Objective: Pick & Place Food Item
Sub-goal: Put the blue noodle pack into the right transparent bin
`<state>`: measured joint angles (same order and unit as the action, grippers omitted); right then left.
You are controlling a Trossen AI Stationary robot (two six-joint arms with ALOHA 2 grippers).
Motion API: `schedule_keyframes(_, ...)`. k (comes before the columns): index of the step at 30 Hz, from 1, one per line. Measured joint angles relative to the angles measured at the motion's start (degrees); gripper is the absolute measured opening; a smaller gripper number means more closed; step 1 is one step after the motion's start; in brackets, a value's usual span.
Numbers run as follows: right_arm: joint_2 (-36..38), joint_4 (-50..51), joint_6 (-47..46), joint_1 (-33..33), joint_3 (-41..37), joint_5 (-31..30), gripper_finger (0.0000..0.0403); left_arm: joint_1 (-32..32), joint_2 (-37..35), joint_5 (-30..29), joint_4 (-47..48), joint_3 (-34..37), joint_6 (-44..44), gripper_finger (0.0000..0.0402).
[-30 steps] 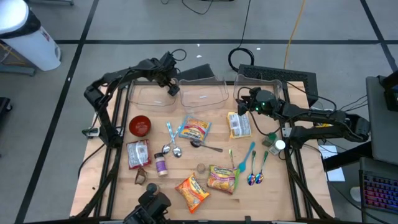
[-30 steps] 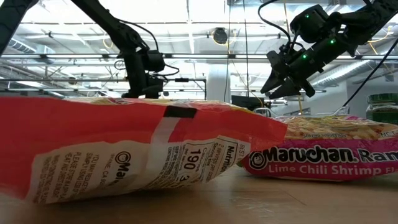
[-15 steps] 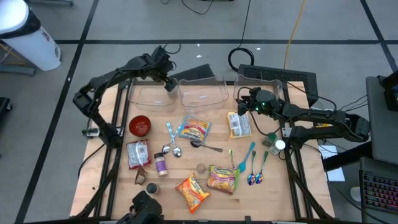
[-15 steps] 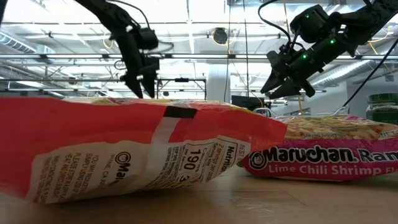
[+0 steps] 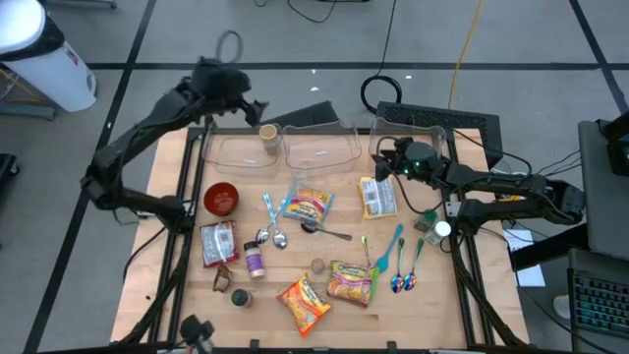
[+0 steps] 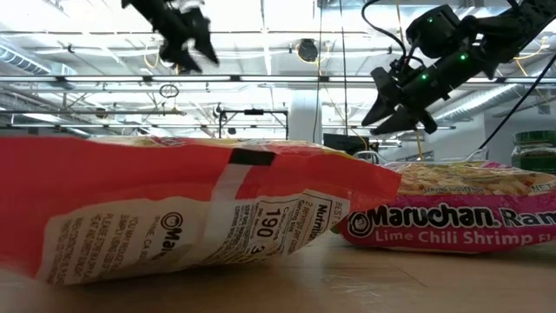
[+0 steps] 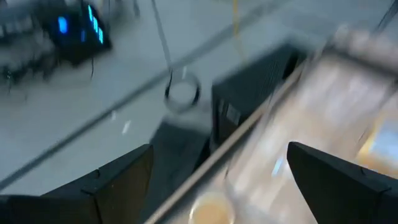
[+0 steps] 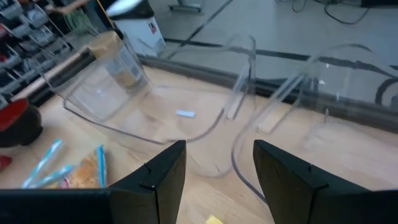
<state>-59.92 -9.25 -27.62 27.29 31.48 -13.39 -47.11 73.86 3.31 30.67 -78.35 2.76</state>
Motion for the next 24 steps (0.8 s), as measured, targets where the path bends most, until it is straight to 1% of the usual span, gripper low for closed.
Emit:
schedule_keyframes(3,0.02,-2.14,0.01,0.0,0.0,-0.01,0.0183,0.0,-3.35,2.44,-6.89,-0.04,-2.01,0.0376)
schedule_keyframes(7,0.02,-5.1,0.03,0.0,0.0,0.0,0.0183,0.04,-6.48,4.11,-15.65,-0.09,-4.64,0.0376)
schedule_keyframes(11,0.02,-7.14,0.01,0.0,0.0,0.0,0.0183,0.11,-8.03,6.2,-23.62,-0.09,-15.53,0.0376)
schedule_keyframes(13,0.02,-7.42,0.0,0.0,0.0,0.0,0.0183,0.11,-8.37,9.68,-26.19,-0.09,-18.24,0.0376)
schedule_keyframes(17,0.02,-8.51,-1.47,0.0,0.0,0.02,0.0183,0.11,-8.67,18.43,-26.71,-0.09,-21.8,0.0376)
schedule_keyframes(19,0.02,-9.02,-2.47,0.0,0.0,0.01,0.0183,0.18,-9.07,21.38,-26.45,-0.09,-23.14,0.0376)
schedule_keyframes(21,0.02,-9.57,-3.16,0.0,0.0,0.02,0.0183,0.25,-9.74,22.83,-25.52,-0.09,-23.46,0.0376)
schedule_keyframes(24,0.02,-9.73,-3.23,0.0,0.0,0.02,0.0183,0.24,-11.33,22.29,-23.47,-0.09,-21.81,0.0376)
